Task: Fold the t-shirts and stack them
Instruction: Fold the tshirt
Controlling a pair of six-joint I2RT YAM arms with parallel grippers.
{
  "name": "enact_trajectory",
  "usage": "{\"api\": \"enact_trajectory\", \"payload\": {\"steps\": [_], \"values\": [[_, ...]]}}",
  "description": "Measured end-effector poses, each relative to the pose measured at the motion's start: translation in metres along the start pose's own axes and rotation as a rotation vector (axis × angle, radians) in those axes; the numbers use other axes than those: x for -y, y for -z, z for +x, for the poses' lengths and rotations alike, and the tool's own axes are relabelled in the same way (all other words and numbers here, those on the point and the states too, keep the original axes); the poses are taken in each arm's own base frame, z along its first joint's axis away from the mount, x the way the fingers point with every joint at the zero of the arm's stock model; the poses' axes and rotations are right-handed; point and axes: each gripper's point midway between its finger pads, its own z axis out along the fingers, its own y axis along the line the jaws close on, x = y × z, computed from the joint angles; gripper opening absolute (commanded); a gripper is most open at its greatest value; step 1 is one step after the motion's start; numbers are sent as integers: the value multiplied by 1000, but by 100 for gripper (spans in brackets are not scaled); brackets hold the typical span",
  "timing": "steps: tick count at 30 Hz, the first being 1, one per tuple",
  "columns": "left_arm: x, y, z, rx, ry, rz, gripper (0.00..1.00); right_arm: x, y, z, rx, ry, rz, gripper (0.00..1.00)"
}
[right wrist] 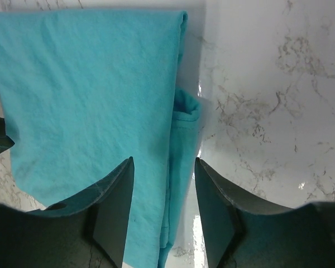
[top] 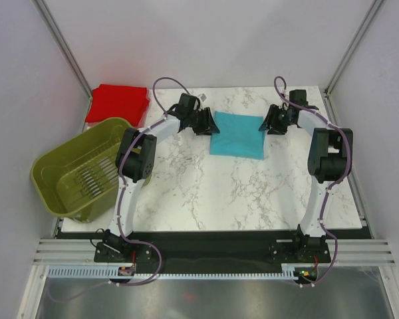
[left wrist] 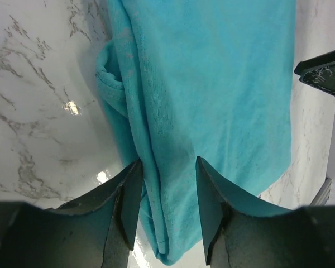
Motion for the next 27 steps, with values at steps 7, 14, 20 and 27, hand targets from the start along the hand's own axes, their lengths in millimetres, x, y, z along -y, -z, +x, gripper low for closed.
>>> {"api": "enact_trajectory", "payload": {"steps": [7, 14, 20, 27], "values": [[-6, -3, 3, -8, 4, -7, 25, 11, -17, 11, -27, -1, -29, 44], [-16, -5, 5, -13, 26, -18, 20, 22, -18, 6, -17, -25, -63, 20], [-14, -1, 3, -21, 56, 11, 51, 20, -20, 6, -20, -45, -99, 29], [-5, 25, 11, -26, 62, 11, 51, 10, -8, 12, -19, -84, -119, 48]]}}
